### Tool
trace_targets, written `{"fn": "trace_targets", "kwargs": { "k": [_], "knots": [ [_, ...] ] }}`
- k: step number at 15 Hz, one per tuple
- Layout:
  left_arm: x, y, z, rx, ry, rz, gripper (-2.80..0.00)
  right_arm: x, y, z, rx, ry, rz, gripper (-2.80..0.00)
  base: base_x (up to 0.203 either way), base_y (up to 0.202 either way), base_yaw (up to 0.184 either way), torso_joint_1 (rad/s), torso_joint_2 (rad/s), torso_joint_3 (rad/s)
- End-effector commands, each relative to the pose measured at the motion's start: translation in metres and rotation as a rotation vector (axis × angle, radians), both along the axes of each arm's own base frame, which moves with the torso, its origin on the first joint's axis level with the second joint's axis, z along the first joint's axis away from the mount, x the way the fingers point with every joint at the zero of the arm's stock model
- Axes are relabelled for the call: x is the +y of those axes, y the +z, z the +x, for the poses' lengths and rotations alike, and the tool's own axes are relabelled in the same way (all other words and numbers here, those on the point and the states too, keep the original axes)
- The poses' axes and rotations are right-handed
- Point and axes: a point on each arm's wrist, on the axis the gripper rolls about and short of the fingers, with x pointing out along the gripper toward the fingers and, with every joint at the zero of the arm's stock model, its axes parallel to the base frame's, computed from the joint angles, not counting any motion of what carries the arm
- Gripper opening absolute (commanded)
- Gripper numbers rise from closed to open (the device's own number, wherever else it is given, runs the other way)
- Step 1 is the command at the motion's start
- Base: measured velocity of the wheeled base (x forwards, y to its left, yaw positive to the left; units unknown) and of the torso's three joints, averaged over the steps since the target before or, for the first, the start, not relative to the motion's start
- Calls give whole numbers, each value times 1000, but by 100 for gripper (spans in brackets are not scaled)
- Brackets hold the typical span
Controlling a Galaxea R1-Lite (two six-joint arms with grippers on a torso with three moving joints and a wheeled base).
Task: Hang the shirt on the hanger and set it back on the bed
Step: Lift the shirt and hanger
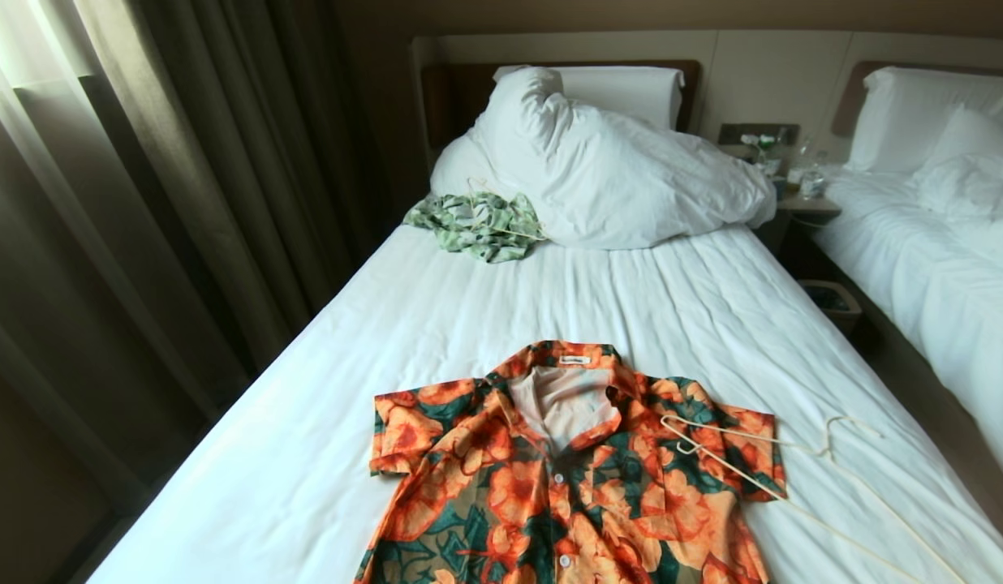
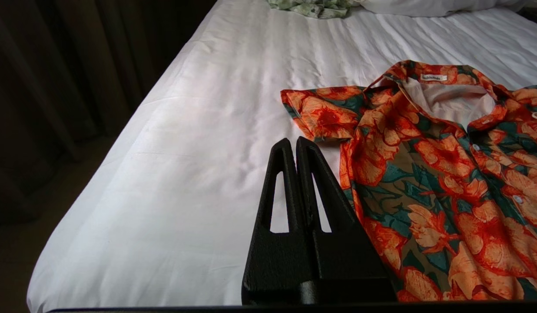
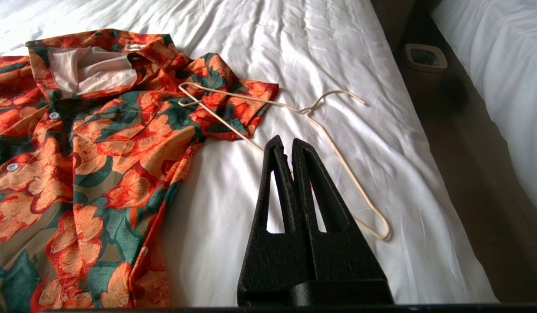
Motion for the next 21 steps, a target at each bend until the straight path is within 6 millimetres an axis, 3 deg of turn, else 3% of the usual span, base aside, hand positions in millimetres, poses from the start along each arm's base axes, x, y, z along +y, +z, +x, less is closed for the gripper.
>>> {"fn": "trace_targets", "kwargs": {
  "k": [1,5,8,11,13,16,19,21],
  "knots": [
    [0,0,0,-1,1,0,-280,0,0,0,2,3,-2,-280,0,0,0,0,0,0],
    [0,0,0,-1,1,0,-280,0,10,-3,2,4,-4,-280,0,0,0,0,0,0],
    [0,0,0,-1,1,0,-280,0,46,2,72,19,7,-280,0,0,0,0,0,0],
    [0,0,0,-1,1,0,-280,1,76,26,194,21,79,-280,0,0,0,0,0,0],
    [0,0,0,-1,1,0,-280,1,94,53,301,2,188,-280,0,0,0,0,0,0],
    [0,0,0,-1,1,0,-280,0,107,111,478,-55,325,-280,0,0,0,0,0,0],
    [0,0,0,-1,1,0,-280,-11,104,174,614,-124,440,-280,0,0,0,0,0,0],
    [0,0,0,-1,1,0,-280,-37,89,208,706,-182,554,-280,0,0,0,0,0,0]
  ]
}}
